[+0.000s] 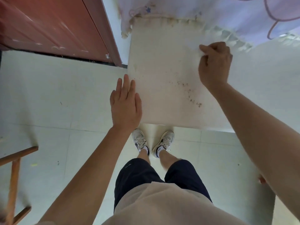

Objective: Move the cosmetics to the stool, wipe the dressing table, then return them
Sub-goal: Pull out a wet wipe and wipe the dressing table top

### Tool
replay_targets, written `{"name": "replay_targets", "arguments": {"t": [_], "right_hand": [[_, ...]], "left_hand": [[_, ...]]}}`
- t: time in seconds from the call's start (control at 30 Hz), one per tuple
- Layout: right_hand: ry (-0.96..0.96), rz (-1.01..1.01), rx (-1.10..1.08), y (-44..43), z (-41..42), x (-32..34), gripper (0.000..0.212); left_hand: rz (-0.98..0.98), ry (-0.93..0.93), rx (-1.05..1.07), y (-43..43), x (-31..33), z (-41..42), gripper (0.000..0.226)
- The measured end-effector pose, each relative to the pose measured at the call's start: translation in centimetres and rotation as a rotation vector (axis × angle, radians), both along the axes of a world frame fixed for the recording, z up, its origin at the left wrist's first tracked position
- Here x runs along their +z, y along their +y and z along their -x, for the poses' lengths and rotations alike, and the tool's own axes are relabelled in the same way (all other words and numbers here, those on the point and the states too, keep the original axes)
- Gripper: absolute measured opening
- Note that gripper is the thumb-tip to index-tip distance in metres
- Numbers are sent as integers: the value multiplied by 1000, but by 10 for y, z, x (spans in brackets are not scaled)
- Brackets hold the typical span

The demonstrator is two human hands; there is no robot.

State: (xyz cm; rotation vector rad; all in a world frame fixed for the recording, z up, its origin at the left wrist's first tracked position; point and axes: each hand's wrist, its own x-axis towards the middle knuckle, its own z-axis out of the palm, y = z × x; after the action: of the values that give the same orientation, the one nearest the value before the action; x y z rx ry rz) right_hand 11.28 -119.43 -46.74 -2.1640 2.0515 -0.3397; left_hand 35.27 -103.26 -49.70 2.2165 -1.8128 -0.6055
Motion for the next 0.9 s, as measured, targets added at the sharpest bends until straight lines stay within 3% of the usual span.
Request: {"name": "replay_targets", "arguments": {"t": [0.1,0.17,0.33,0.4,0.47,0.53,0.6,0.77,0.9], "right_hand": [[206,-169,-297,6,35,-9,38],[244,-205,-303,15,21,-16,41],[65,-233,207,26,-78,-25,51],[-62,-302,418,32,-105,-19,47],[-245,-317,492,40,-107,-12,44],[-446,-234,386,47,-76,-7,42],[-526,-132,163,51,-21,-7,42],[-390,-66,-435,90,123,-24,51],[-190,-109,-535,139,155,-30,56]], "left_hand": [[-41,-34,-15,5,2,18,47],[-46,-31,3,4,4,22,47],[-51,-97,-38,0,11,20,57],[-99,-134,-48,-2,16,26,61],[-175,-187,-45,-4,19,32,64],[-241,-235,-29,-6,20,37,63],[-292,-276,-29,-6,19,41,60],[-355,-329,-33,-9,20,42,63],[-358,-314,-43,-5,22,47,64]]}}
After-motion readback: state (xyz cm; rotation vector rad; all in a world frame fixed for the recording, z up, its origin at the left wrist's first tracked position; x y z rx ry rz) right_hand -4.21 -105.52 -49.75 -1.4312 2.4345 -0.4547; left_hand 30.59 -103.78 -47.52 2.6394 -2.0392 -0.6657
